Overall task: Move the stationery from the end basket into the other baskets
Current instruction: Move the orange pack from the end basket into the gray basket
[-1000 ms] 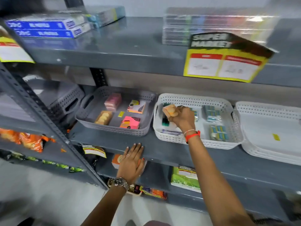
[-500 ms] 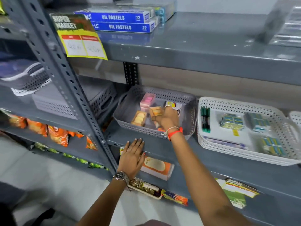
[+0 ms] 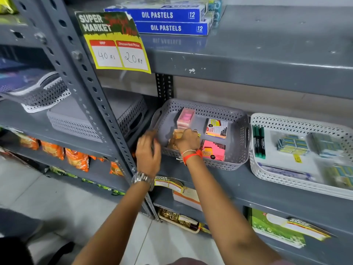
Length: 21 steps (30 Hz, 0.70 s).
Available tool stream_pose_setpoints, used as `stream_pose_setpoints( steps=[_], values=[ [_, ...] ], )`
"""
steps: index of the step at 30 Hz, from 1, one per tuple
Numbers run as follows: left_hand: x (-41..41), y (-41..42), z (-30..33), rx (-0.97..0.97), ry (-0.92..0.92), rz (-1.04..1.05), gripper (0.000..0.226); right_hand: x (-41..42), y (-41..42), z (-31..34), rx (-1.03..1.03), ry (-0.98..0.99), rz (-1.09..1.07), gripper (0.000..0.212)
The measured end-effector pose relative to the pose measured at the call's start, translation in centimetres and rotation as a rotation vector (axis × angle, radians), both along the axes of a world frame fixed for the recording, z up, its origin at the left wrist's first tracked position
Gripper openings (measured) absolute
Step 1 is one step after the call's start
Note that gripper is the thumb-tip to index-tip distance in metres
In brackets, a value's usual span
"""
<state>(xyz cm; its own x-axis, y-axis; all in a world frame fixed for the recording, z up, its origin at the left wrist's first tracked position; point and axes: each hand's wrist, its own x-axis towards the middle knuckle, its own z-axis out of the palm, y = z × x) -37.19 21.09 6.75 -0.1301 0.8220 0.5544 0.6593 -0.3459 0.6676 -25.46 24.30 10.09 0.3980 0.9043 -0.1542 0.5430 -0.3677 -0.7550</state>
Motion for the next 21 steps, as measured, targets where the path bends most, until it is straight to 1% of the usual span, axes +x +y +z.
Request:
stream_pose_setpoints(
  steps=[1, 2, 4, 5, 6, 7, 8, 10, 13, 17, 19, 21],
  values=[
    [0.3, 0.8, 1.3, -0.073, -0.066, -0.023, 0.034, 0.1, 0.1, -0.1, -0.007, 0.013, -0.013, 0.043],
    [0.8, 1.8, 2.4, -0.197, -0.139, -0.042, 0.028, 0.3, 0.1, -0.4, -0.029, 0.036, -0.015, 0.04],
    [2.2, 4.5, 3.7, -0.531, -0.277, -0.05, 0.016, 1.0, 0.3, -0.4, -0.061, 0.093, -0.007, 0.032],
    [2.5, 5.5, 3.8, -0.695, -0.344, -0.026, 0.015, 1.3, 0.6, -0.9, -0.061, 0.117, -0.015, 0.03],
    [3.1, 7.1, 4.6, -0.855, -0.387, -0.052, 0.021, 1.7, 1.1, -0.7, -0.055, 0.156, -0.057, 0.029],
    [3.3, 7.7, 4.9, -0.99, -0.437, -0.104, 0.031, 1.9, 1.3, -1.0, -0.074, 0.187, -0.064, 0.029],
    [3.4, 8.2, 4.8, -1.074, -0.468, -0.16, 0.044, 2.1, 1.6, -1.3, -0.099, 0.205, -0.058, 0.029],
    [3.4, 8.9, 4.3, -1.169, -0.451, -0.214, 0.061, 2.3, 1.7, -1.7, -0.138, 0.207, -0.008, 0.027],
    [3.6, 9.1, 3.7, -1.218, -0.442, -0.252, 0.07, 2.3, 1.1, -1.3, -0.166, 0.186, 0.029, 0.019],
    [3.5, 9.7, 3.1, -1.198, -0.384, -0.242, 0.073, 2.3, 1.4, -1.3, -0.215, 0.155, 0.062, 0.022],
    [3.5, 9.5, 3.3, -1.203, -0.399, -0.234, 0.072, 2.2, 1.5, -1.4, -0.225, 0.168, 0.068, 0.028],
    [3.7, 8.9, 3.8, -1.213, -0.418, -0.24, 0.069, 2.1, 1.5, -1.4, -0.222, 0.173, 0.062, 0.029]
  ],
)
